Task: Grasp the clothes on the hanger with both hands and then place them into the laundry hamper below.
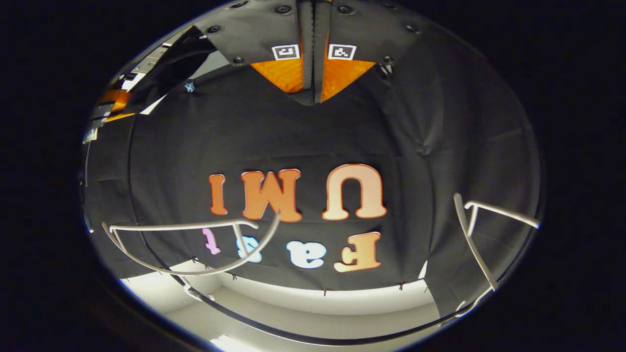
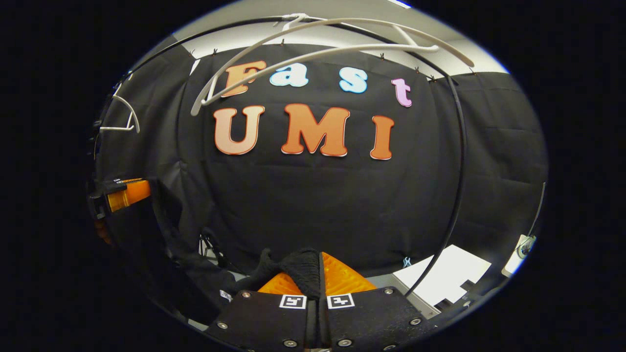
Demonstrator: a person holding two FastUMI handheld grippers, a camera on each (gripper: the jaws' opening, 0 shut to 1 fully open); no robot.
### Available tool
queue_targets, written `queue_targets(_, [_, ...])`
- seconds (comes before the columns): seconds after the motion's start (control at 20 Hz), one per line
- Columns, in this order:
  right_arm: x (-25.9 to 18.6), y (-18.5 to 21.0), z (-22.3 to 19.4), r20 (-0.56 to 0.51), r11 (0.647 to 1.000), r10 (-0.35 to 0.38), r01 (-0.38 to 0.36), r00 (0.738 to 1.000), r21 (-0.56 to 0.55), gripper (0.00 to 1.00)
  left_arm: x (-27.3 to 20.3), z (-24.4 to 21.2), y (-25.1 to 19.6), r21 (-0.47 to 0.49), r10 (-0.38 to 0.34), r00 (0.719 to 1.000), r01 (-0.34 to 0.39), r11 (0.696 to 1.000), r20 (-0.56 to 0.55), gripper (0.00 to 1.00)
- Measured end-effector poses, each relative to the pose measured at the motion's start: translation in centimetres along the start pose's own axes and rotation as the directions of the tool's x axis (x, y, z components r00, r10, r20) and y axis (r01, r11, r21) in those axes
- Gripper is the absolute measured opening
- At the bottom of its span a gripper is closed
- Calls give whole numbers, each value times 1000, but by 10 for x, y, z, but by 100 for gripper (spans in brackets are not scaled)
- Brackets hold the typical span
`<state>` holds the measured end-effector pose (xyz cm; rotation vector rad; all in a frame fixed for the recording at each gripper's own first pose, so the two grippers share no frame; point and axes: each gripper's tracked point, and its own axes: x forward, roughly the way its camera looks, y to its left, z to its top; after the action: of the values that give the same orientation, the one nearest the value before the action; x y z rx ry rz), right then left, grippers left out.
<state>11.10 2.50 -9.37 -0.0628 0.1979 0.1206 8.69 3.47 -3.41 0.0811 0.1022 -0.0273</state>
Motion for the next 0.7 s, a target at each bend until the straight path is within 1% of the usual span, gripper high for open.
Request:
queue_targets(0.1, [7, 10, -21, -43, 1000, 26, -26, 999, -14, 1, 5, -14, -27, -21, -65, 998, 65, 998, -21, 7])
queue_targets(0.25, [20, 30, -59, -110, 997, 71, -72, 991, -8, 1, 12, -35, -79, -33, -163, 986, 162, 986, -45, 7])
queue_targets(0.35, [31, 42, -95, -175, 996, 91, -91, 980, 6, 1, 18, -68, -116, -68, -236, 967, 230, 971, -95, 7])
queue_targets(0.4, [36, 46, -117, -212, 995, 99, -98, 972, 16, 2, 21, -92, -129, -74, -260, 955, 252, 965, -144, 7])
queue_targets(0.5, [42, 50, -169, -308, 995, 104, -100, 946, 30, 2, 15, -150, -146, -67, -278, 925, 270, 960, -258, 8])
queue_targets(0.6, [45, 50, -226, -406, 994, 109, -89, 907, 66, 2, 6, -204, -152, -85, -283, 886, 271, 959, -367, 8])
queue_targets(0.7, [42, 46, -273, -479, 994, 102, -67, 872, 90, 2, -5, -252, -157, -120, -289, 842, 264, 957, -456, 8])
